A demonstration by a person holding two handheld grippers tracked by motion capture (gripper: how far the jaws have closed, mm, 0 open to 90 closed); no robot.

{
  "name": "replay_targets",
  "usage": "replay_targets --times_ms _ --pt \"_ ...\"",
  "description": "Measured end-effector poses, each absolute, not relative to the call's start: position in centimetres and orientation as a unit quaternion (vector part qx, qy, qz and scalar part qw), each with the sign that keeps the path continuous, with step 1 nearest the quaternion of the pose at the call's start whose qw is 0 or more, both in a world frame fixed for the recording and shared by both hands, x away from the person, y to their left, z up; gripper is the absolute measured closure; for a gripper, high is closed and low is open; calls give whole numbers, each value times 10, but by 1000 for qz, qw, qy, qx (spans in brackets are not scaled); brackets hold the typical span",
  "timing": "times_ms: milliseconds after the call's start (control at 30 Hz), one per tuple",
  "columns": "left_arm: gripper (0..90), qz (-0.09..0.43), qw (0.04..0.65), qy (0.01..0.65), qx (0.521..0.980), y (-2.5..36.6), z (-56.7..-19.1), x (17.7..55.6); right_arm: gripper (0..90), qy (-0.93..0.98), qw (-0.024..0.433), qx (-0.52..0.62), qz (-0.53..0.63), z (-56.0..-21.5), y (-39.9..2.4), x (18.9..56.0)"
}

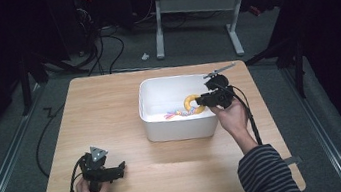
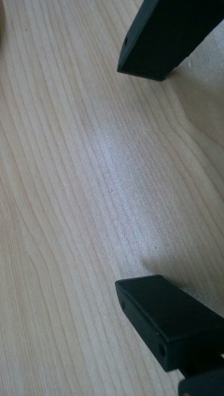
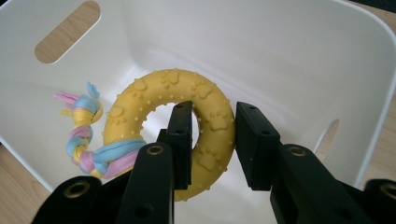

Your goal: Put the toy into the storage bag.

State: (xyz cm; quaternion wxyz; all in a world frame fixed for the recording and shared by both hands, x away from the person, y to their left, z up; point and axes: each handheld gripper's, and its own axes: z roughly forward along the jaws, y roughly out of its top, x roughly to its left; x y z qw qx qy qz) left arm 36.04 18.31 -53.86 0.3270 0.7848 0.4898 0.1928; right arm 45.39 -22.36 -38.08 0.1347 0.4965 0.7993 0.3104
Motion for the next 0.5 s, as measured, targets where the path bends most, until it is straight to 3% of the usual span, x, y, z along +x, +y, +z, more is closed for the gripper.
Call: replay_targets --times_ms 500 --pt "4 193 327 490 785 183 -539 360 686 809 117 489 305 -390 -219 449"
